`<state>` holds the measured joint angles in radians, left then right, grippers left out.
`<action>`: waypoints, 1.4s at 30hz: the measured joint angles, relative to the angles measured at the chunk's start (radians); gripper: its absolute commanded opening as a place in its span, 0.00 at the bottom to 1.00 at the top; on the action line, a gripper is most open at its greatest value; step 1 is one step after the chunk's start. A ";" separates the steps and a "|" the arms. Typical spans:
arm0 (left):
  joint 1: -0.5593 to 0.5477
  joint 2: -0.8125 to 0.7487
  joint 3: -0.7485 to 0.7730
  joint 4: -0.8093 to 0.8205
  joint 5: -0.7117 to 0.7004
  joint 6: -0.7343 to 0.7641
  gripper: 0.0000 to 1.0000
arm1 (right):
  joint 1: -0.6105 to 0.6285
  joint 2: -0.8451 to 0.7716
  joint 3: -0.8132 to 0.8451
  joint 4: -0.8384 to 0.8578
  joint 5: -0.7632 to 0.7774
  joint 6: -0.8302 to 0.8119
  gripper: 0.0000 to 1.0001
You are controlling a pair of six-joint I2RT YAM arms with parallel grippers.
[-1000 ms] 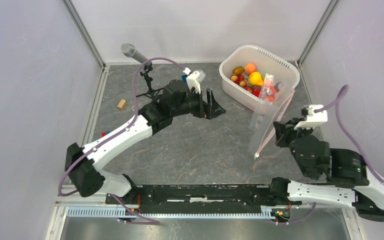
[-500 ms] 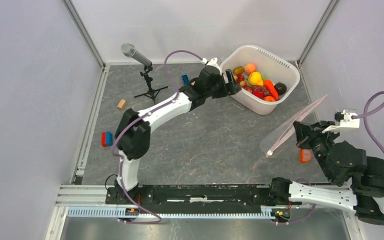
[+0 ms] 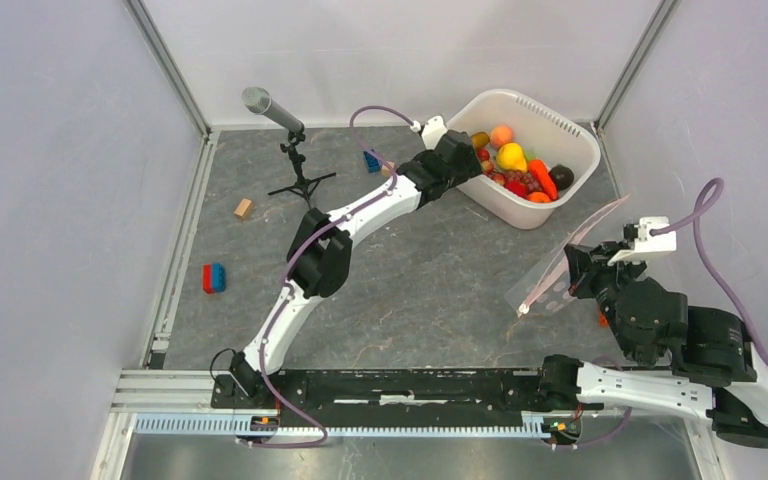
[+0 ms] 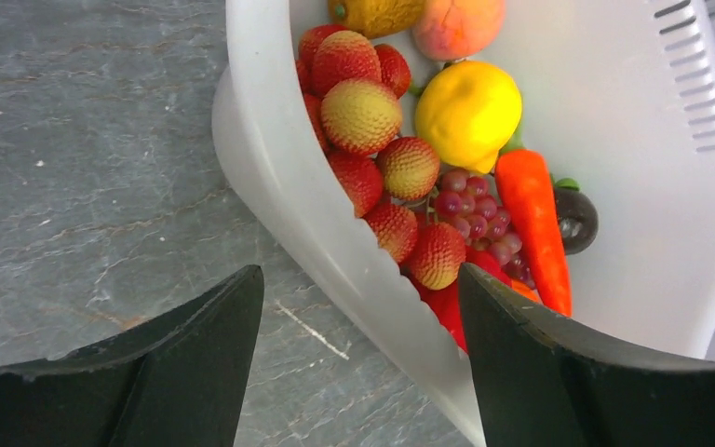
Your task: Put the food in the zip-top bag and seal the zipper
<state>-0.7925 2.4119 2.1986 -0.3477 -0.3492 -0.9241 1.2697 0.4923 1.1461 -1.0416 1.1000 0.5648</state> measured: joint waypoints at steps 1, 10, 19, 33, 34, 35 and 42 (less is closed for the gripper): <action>-0.001 0.010 0.001 -0.002 -0.007 -0.014 0.75 | 0.000 -0.001 -0.004 0.006 0.000 -0.005 0.00; -0.009 -0.151 -0.308 0.134 -0.013 -0.010 0.57 | 0.000 0.028 -0.027 0.013 0.023 0.017 0.00; -0.008 -0.396 -0.679 0.149 -0.043 0.035 0.31 | 0.000 0.013 -0.029 -0.029 0.076 0.060 0.00; -0.005 -0.618 -0.888 0.229 -0.017 0.143 0.08 | 0.000 -0.002 -0.038 -0.061 0.090 0.093 0.00; -0.004 -0.669 -0.948 0.223 -0.019 0.145 0.08 | 0.000 -0.004 -0.038 -0.063 0.091 0.092 0.00; -0.003 -0.711 -0.990 0.215 -0.021 0.147 0.08 | 0.000 -0.006 -0.037 -0.066 0.090 0.089 0.00; 0.000 -1.099 -1.299 0.080 -0.072 0.195 0.12 | 0.000 0.011 -0.028 -0.050 0.076 0.005 0.00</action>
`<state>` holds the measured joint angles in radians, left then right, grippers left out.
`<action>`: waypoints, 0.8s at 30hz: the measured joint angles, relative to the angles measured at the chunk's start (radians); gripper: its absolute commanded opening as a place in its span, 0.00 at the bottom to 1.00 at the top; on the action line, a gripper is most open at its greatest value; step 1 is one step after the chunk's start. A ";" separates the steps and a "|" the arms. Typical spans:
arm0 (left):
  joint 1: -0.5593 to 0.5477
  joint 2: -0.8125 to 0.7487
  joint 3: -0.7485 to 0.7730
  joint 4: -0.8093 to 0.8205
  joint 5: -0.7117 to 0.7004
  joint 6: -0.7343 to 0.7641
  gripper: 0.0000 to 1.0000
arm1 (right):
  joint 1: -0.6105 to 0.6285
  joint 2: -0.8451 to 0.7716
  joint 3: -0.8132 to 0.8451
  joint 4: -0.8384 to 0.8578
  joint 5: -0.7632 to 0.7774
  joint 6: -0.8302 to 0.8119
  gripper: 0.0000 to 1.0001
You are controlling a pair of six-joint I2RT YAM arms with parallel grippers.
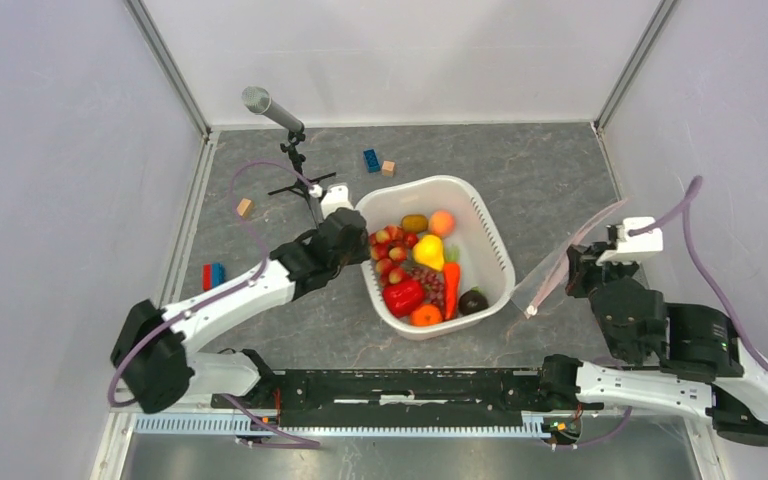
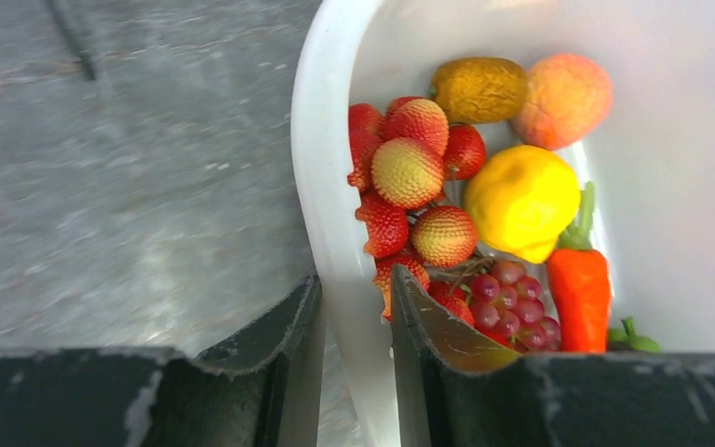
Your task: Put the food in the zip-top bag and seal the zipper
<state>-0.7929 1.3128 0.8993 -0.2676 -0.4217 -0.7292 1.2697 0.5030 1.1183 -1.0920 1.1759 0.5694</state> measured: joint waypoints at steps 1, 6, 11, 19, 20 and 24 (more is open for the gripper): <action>0.002 -0.035 -0.016 -0.031 -0.011 0.010 0.19 | 0.000 0.016 0.002 0.005 -0.007 -0.014 0.00; 0.014 -0.204 -0.080 -0.134 -0.046 0.094 0.53 | 0.001 0.160 0.004 0.051 -0.060 -0.097 0.00; 0.021 -0.312 -0.078 -0.168 -0.042 0.165 0.71 | 0.004 0.274 -0.022 0.125 -0.119 -0.180 0.00; 0.021 -0.380 -0.019 -0.125 0.222 0.233 0.71 | -0.226 0.325 -0.116 0.278 -0.344 -0.336 0.00; 0.019 -0.368 -0.004 -0.103 0.270 0.235 0.71 | -0.289 0.333 -0.122 0.300 -0.400 -0.359 0.00; -0.068 -0.211 0.127 0.001 0.414 0.249 0.73 | -0.437 0.366 -0.138 0.376 -0.585 -0.409 0.00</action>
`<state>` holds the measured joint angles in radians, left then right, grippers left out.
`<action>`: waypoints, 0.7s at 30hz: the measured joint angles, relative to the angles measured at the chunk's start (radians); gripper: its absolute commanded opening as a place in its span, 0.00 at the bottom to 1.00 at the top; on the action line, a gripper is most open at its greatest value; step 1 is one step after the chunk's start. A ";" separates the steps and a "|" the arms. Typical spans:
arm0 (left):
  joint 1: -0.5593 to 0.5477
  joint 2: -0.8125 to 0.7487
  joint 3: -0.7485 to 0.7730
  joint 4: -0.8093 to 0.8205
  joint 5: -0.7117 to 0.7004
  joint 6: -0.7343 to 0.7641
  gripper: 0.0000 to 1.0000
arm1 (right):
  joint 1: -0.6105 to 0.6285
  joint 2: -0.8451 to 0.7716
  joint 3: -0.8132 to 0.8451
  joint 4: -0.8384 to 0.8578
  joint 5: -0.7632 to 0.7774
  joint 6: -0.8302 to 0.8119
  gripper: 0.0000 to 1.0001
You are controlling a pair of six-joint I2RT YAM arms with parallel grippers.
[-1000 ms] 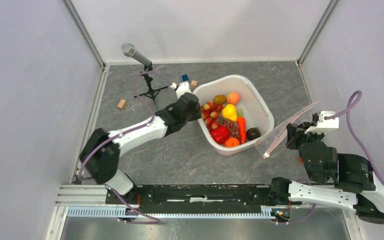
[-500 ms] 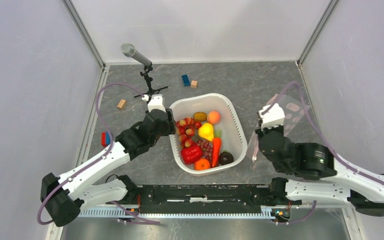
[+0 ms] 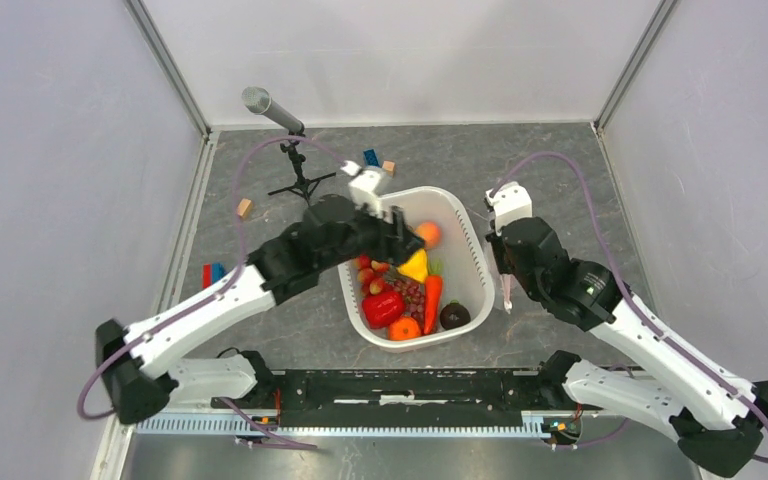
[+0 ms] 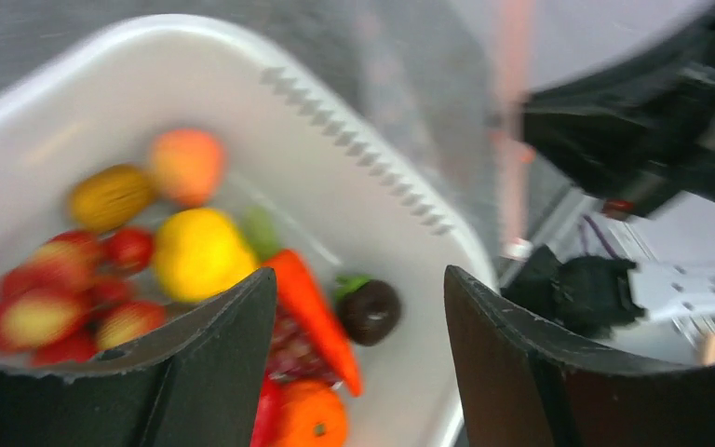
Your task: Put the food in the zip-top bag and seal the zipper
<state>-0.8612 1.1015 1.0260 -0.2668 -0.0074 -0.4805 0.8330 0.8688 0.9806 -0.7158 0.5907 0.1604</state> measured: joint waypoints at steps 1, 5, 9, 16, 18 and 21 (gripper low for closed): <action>-0.037 0.043 0.030 0.022 0.014 0.004 0.73 | -0.027 0.005 -0.005 0.020 -0.051 -0.008 0.00; -0.165 0.170 0.074 0.105 0.041 0.009 0.71 | -0.121 0.015 -0.034 0.101 -0.212 -0.017 0.00; -0.200 0.193 0.052 0.146 0.034 0.009 0.71 | -0.245 0.019 -0.098 0.168 -0.348 -0.017 0.00; -0.213 0.109 -0.066 0.103 -0.102 0.010 0.73 | -0.417 0.040 -0.265 0.278 -0.526 -0.019 0.00; -0.214 0.082 -0.093 0.071 -0.152 0.010 0.74 | -0.443 0.068 -0.312 0.311 -0.575 -0.017 0.00; -0.213 0.023 -0.142 0.032 -0.211 0.009 0.74 | -0.451 0.105 -0.362 0.358 -0.653 -0.001 0.00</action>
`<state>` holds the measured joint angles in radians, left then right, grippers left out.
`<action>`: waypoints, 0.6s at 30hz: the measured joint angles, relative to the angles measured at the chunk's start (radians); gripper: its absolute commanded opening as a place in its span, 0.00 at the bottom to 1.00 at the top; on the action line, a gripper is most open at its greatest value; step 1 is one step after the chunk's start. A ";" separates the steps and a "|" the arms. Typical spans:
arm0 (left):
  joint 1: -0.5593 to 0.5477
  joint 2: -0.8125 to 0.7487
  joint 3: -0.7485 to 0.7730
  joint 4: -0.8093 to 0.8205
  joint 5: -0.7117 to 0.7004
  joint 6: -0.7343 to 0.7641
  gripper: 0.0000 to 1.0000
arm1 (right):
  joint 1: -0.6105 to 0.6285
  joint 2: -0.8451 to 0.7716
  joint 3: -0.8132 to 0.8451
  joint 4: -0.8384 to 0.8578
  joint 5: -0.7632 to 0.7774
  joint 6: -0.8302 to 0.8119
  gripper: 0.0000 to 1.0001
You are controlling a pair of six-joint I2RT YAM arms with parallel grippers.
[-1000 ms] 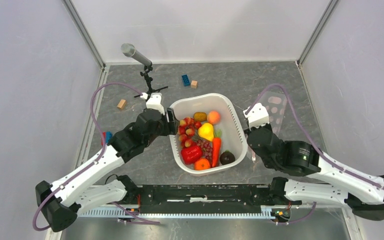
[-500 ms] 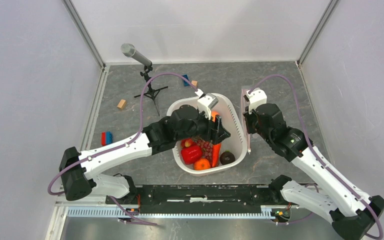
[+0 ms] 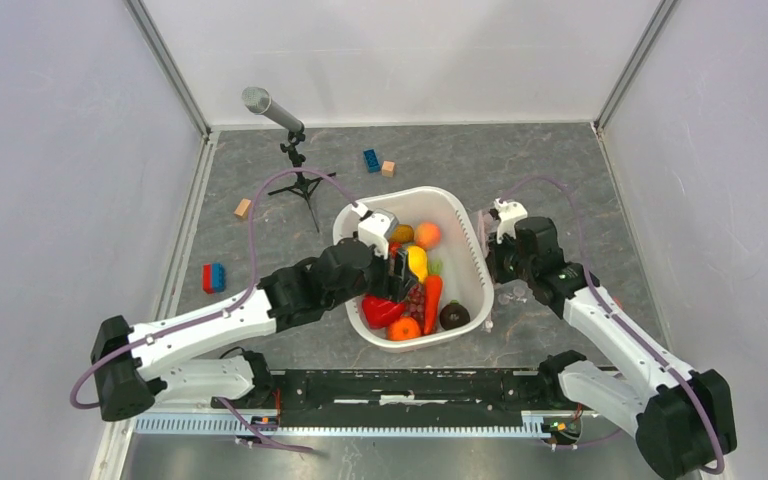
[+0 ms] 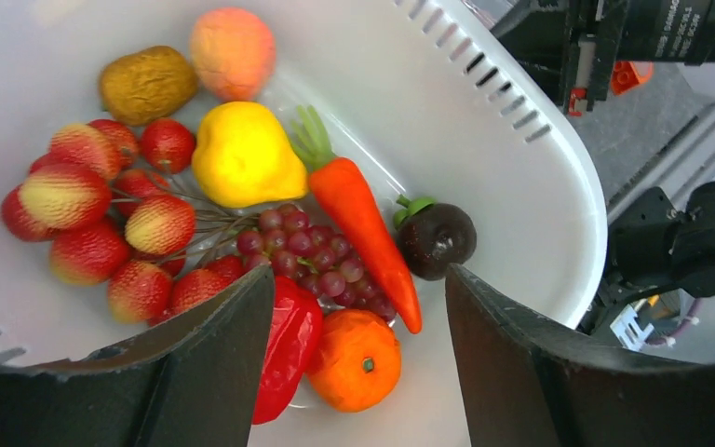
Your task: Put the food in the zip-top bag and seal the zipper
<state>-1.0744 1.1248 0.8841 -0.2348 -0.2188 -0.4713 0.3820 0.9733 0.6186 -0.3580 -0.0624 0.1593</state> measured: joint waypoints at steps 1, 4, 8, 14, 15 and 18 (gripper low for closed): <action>0.000 -0.019 -0.009 -0.014 -0.018 0.000 0.74 | 0.000 0.006 -0.012 0.016 -0.030 0.010 0.00; 0.000 -0.060 -0.012 -0.039 -0.065 0.000 0.74 | -0.002 0.008 -0.049 0.106 -0.126 0.065 0.00; 0.001 -0.092 -0.012 -0.079 -0.124 -0.001 0.76 | 0.027 0.008 -0.109 0.243 -0.186 0.171 0.00; 0.002 -0.119 -0.011 -0.126 -0.168 -0.002 0.76 | 0.175 0.041 -0.163 0.370 -0.174 0.301 0.00; 0.002 -0.124 -0.011 -0.135 -0.174 -0.002 0.76 | 0.197 0.055 -0.163 0.389 -0.171 0.316 0.00; 0.002 -0.139 -0.011 -0.147 -0.181 -0.002 0.77 | 0.274 0.113 -0.161 0.455 -0.157 0.357 0.00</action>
<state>-1.0721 0.9859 0.8734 -0.3820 -0.4000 -0.4728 0.6556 1.0863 0.4572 0.0975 -0.2195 0.5163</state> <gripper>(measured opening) 0.761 0.010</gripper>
